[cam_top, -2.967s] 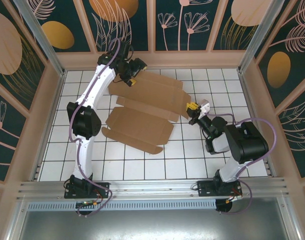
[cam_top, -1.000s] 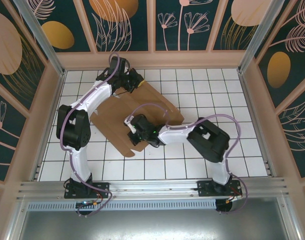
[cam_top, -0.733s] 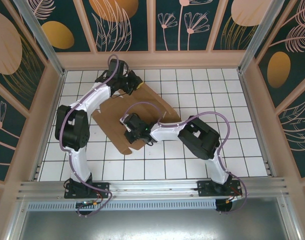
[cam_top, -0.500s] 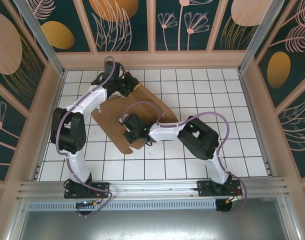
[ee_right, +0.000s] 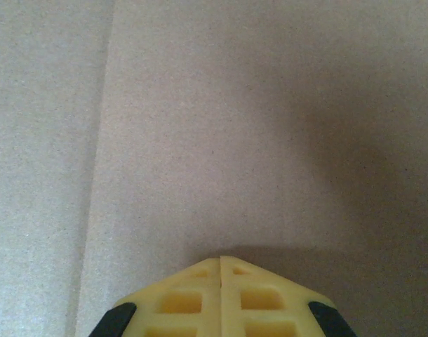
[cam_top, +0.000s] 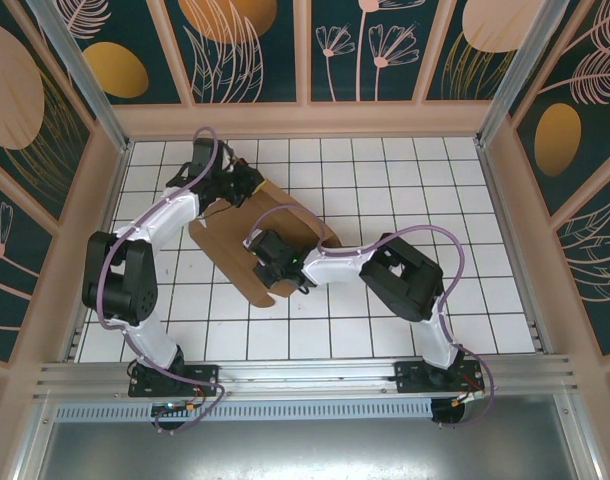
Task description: Fold the paper box
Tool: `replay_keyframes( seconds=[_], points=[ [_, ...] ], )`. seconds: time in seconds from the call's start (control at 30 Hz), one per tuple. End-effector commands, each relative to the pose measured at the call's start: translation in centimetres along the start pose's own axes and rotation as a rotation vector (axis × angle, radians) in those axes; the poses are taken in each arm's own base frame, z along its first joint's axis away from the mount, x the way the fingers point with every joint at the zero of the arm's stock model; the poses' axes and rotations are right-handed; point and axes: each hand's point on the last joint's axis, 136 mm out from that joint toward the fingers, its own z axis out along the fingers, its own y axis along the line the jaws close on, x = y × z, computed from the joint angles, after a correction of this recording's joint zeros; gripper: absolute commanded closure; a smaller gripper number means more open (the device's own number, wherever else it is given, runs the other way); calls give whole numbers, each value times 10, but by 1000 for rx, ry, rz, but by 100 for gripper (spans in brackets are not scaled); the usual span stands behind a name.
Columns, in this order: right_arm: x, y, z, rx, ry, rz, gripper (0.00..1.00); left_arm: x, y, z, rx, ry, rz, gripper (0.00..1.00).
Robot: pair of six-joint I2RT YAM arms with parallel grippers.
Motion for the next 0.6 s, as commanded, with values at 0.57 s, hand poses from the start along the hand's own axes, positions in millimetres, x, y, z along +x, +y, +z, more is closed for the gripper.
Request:
replay_keyframes(
  seconds=[0.57],
  points=[
    [45,-6,-4,-57,137,-56,100,-6,53,17,-189,-13,39,100]
  ],
)
